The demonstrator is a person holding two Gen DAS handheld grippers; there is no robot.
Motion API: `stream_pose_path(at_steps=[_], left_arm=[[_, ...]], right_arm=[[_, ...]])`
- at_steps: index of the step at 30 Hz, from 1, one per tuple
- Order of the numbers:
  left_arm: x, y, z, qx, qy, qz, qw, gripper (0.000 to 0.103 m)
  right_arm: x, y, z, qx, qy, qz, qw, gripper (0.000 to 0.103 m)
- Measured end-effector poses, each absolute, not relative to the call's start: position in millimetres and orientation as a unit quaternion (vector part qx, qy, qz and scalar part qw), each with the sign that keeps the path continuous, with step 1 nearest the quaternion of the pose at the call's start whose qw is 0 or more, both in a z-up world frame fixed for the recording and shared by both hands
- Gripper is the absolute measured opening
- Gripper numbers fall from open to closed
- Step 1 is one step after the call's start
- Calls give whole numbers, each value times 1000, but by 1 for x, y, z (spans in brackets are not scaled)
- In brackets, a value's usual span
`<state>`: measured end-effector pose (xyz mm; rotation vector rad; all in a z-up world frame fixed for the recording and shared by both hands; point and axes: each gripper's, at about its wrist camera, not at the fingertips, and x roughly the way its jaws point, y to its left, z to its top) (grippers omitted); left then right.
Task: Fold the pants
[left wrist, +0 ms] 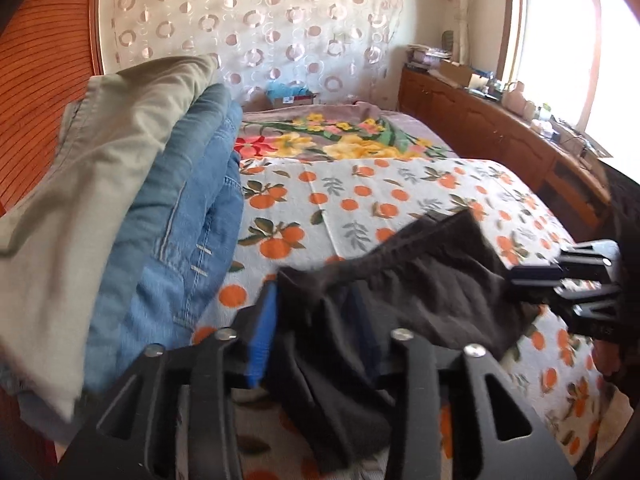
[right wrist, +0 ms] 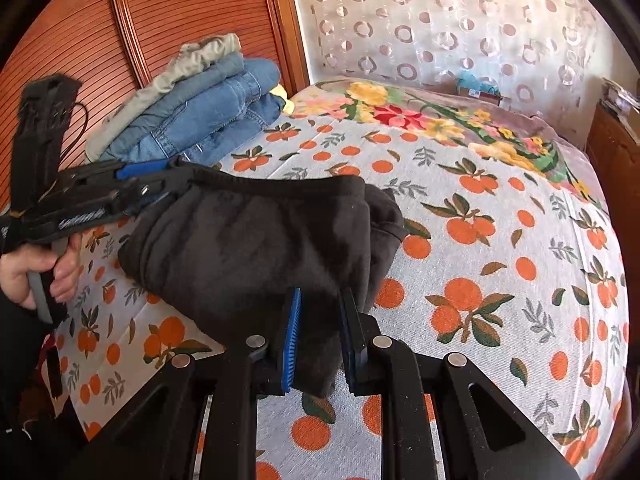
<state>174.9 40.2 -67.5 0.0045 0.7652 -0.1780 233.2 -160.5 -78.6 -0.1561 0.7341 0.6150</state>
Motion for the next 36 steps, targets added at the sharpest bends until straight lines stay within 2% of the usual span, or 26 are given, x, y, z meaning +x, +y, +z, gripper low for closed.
stream_pose_path(at_steps=[12, 18, 31, 32, 33, 35, 36], left_arm=[[127, 33, -98, 20, 425, -99, 900, 43], [119, 39, -100, 12, 431, -103, 896, 43], [106, 37, -104, 39, 435, -126, 890, 43], [106, 38, -105, 41, 433, -128, 891, 43], [105, 38, -104, 43, 431, -129, 892, 42], [106, 39, -104, 39, 428, -142, 892, 23], [106, 40, -104, 37, 427, -142, 892, 20]], right_arm=[[200, -165, -77, -70, 347, 307, 884, 20], [185, -176, -78, -83, 338, 287, 893, 37], [200, -173, -94, -134, 366, 296, 872, 38], [201, -173, -93, -132, 364, 297, 873, 35], [202, -173, -93, -128, 365, 301, 872, 25], [202, -174, -91, -123, 360, 304, 874, 15], [201, -175, -91, -120, 355, 304, 876, 9]])
